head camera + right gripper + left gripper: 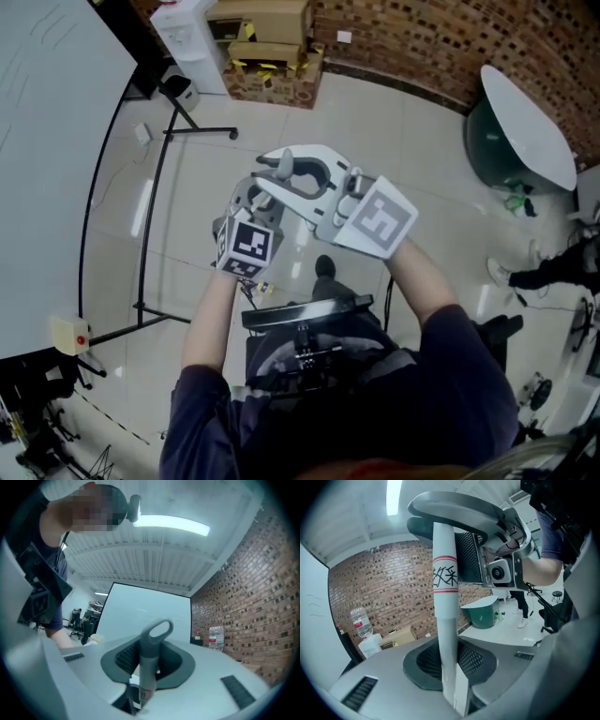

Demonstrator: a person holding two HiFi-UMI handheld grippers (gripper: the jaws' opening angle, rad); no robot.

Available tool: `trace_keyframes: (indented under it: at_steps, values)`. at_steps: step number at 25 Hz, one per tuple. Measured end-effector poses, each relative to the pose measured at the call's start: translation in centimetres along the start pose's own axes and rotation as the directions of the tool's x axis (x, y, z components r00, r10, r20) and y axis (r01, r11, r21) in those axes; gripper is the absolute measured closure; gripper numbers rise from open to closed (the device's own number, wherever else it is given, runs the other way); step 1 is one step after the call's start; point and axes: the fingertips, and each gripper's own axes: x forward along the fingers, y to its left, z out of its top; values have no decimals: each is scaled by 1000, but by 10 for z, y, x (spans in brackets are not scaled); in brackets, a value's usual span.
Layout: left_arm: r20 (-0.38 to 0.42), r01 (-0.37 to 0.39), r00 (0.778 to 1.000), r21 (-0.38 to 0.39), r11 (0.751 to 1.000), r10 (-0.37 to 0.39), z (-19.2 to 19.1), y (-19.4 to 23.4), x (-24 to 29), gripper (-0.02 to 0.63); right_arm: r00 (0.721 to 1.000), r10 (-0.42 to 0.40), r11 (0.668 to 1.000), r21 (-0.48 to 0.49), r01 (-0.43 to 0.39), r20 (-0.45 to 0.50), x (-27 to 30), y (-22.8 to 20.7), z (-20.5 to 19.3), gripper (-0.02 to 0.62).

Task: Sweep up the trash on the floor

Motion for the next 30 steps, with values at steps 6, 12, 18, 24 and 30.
trace_keyframes:
  at_steps: [6,12,18,24,30]
  values:
    - [-46,-103,994,-27,994,102,12,38,56,545,999,31,999,-31,-31,24,-6,-62,-12,512]
    - [-99,-108,990,-21,994,106,9,80,101,545,998,11,999,-32,-9,65,13,-106,-21,512]
    - [-75,-57,996,1,998,57,-7,60,116,545,999,-8,999,52,6,31,12,-120,-44,511]
    - [-61,-45,997,-137,989,37,-60,117,122,545,995,75,993,102,-67,-72,97,-142,-90,511]
    - [-89,-86,994,-234,968,67,-142,199,77,545,960,238,968,122,-221,-147,220,-114,-137,511]
